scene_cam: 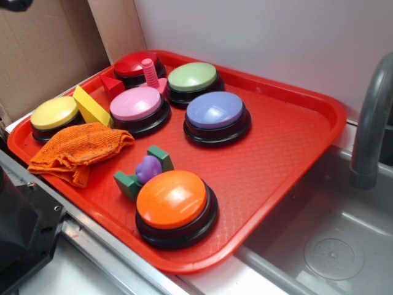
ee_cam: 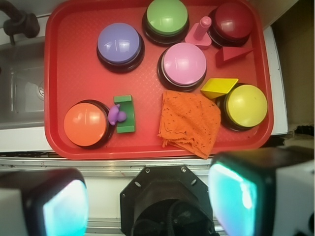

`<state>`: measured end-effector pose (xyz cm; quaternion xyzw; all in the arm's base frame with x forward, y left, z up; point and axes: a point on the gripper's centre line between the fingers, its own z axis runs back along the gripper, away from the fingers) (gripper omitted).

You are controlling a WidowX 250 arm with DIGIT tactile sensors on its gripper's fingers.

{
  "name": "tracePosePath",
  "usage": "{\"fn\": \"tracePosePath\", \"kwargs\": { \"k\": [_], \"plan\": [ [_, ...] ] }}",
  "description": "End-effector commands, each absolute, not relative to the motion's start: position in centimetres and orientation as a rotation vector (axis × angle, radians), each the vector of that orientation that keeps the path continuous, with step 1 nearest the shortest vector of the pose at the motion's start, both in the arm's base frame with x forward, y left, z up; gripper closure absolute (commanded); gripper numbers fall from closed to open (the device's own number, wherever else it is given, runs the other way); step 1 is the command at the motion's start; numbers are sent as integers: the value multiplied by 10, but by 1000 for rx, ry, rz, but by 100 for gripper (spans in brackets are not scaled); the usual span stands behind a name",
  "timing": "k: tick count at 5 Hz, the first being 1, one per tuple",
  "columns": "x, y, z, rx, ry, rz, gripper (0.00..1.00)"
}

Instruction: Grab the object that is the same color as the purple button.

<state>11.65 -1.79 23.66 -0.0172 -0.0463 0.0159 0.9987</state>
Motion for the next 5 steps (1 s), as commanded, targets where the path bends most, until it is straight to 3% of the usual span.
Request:
{"fn": "tracePosePath", "kwargs": {
  "k": [1, 3, 4, 5],
  "plan": [
    [117, -18, 237, -34, -93, 32, 0],
    [135, -26, 195, -118, -14, 372, 0],
    [153, -31, 161, -87, 15, 474, 0],
    [163, -41, 131, -46, -17, 577, 0]
  ]
}}
